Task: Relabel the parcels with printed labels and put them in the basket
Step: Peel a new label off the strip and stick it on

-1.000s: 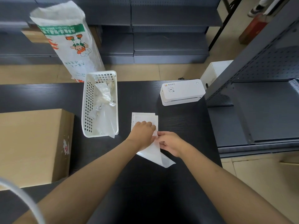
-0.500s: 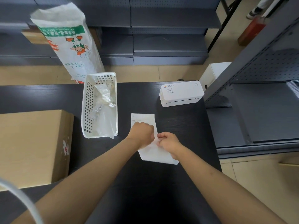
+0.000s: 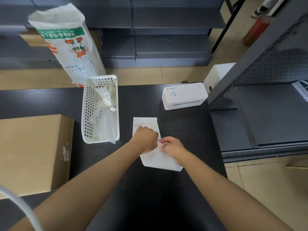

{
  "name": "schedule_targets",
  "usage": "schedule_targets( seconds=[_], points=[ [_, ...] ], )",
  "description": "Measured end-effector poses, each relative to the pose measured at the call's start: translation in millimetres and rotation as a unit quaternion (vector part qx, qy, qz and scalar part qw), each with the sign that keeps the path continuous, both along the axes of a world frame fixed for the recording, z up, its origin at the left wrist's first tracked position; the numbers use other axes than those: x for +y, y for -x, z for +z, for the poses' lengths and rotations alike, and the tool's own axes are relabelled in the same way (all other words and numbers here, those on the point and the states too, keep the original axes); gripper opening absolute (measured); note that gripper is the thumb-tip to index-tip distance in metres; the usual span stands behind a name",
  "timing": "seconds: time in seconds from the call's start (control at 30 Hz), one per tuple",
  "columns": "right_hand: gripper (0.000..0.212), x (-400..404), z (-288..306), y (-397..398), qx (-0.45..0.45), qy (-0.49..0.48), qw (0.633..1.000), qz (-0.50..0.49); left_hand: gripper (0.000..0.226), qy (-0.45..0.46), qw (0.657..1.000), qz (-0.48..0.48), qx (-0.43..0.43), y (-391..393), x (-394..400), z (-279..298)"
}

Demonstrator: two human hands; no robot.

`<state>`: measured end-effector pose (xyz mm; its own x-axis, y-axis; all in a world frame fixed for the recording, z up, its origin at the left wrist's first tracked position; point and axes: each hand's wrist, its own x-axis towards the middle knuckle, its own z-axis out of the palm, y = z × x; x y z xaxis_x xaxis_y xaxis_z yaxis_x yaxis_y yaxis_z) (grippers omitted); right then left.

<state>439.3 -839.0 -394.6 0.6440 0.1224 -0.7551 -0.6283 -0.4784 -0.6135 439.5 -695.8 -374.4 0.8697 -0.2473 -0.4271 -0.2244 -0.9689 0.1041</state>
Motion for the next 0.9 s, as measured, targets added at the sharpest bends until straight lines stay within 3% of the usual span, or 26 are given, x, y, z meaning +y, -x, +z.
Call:
schedule_targets(
  seconds=[0.17,0.33,0.57,0.7,0.9],
  points=[
    [0.029,-1,-1,2,0.019,-0.004,1.000,0.013,0.029,0.016,1.000,0.018,0.000,3,4,-3],
    [0.036,1,-1,3,0.048,0.022,0.999,-0.002,0.025,0.051,0.993,0.102,0.007,1,11,-7],
    [0.029,4,2,6,0.062,0.038,0.997,-0.019,0.023,0.070,0.979,0.190,0.000,-8,26,0],
    [0.023,8,2,11,0.067,0.049,0.996,-0.015,0.013,0.127,0.958,0.256,0.004,-12,30,7],
    [0.019,10,1,17,0.059,0.077,0.995,0.010,0.015,0.175,0.928,0.325,-0.046,-22,40,16]
  ],
)
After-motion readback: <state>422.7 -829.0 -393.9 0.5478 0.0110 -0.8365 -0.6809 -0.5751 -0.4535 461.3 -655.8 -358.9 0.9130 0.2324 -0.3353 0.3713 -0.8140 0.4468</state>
